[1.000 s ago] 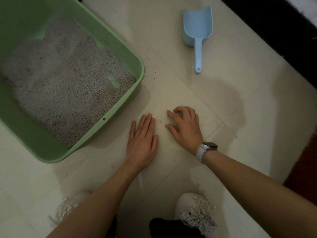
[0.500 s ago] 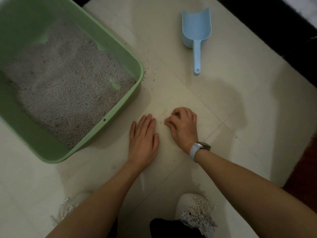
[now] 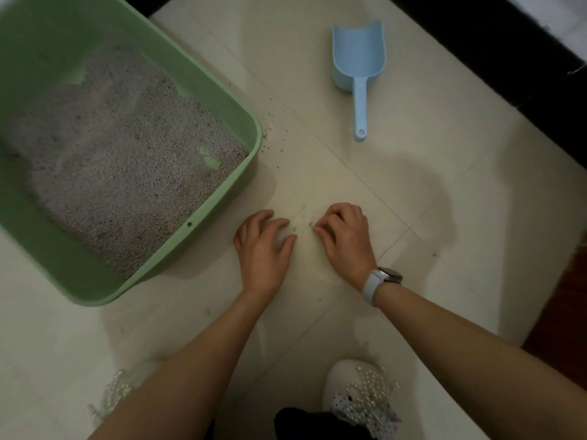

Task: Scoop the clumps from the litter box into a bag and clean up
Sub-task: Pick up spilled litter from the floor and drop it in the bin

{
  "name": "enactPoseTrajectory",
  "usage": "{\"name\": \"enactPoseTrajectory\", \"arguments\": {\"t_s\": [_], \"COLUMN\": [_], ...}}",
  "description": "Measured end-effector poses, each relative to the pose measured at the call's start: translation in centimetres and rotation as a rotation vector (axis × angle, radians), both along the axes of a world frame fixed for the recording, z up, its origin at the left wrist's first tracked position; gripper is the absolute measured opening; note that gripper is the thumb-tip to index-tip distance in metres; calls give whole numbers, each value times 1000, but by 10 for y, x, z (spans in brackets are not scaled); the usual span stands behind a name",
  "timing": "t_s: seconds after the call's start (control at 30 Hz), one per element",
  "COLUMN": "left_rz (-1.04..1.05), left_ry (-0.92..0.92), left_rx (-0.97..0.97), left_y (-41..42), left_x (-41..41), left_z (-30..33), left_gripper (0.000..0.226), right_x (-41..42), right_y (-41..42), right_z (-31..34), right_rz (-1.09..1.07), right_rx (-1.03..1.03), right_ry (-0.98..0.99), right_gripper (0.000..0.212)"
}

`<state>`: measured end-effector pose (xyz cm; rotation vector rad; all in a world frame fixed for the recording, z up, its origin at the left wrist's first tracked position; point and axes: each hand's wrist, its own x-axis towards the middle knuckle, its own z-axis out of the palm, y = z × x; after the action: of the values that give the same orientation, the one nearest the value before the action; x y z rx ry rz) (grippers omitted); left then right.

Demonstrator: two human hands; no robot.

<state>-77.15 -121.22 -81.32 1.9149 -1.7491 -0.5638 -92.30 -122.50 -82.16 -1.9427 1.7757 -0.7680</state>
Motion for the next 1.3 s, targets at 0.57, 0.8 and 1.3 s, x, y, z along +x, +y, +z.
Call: {"name": "enactPoseTrajectory", "arguments": {"t_s": [0.57, 0.8, 1.3], "left_rz": [80, 159, 194], "left_ry": [58, 120, 107], "left_rx": [45, 13, 5], "left_y": [-1, 2, -5], "left_x": [-6, -20, -14], "left_z": [-4, -10, -9], "left_gripper": [34, 35, 25], "right_x": [10, 2, 17], "right_y": [-4, -3, -13], "right_z": [-9, 2, 4], "right_rz": [95, -110, -35], "right_rx": [-63, 31, 108], "right_ry": [247, -111, -45], "right_gripper": [17, 24, 17]}}
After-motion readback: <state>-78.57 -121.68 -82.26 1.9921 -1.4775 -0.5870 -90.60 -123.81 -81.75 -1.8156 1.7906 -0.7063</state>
